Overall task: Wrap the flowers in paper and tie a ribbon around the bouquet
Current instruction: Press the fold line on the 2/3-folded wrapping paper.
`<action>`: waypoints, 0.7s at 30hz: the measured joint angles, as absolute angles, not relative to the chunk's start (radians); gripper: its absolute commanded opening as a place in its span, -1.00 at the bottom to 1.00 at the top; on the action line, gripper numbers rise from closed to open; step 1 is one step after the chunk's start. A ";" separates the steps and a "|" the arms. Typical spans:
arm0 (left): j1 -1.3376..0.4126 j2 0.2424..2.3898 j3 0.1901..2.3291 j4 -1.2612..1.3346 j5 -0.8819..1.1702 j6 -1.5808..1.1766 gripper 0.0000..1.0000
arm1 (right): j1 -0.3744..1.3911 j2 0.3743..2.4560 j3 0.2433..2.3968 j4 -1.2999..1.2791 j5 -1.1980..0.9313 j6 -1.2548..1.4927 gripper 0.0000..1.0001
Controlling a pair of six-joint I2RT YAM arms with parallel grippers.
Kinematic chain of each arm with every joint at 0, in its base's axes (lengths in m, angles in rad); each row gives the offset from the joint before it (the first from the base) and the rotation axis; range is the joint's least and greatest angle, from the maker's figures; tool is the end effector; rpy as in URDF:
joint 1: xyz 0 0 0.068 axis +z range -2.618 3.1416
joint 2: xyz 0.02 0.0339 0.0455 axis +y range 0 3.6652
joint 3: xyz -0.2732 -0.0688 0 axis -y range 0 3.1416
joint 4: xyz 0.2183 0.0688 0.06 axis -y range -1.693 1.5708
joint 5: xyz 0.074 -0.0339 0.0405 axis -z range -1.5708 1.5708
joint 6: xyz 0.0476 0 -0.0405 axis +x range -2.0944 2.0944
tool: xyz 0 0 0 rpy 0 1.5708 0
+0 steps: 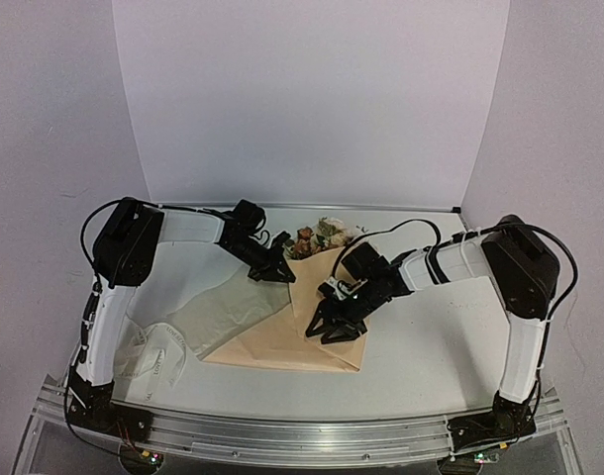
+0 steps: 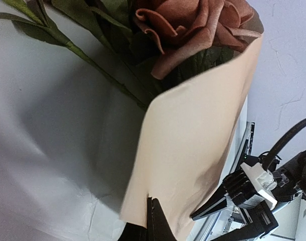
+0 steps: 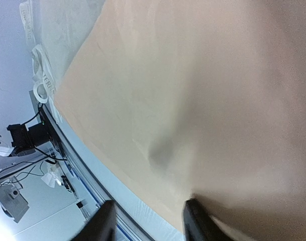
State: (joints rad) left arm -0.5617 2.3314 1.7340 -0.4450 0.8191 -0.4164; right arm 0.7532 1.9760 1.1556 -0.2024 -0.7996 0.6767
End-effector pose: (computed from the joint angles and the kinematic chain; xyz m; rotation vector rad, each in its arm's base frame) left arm 0.3846 -0.2831 0.1462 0.5176 2.6979 -1.3923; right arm 0.2512 0.2823 0.1543 0.4219 -2.6742 -1.3532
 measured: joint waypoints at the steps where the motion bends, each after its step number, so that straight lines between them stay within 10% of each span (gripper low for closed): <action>1: -0.562 2.331 1.734 -0.445 0.816 -0.416 -1.00 | 0.753 1.968 1.154 -0.214 -0.790 0.674 0.23; 21: -0.562 2.168 1.527 -0.368 0.673 -0.468 -1.00 | 0.751 1.688 0.904 -0.257 -0.648 0.741 0.37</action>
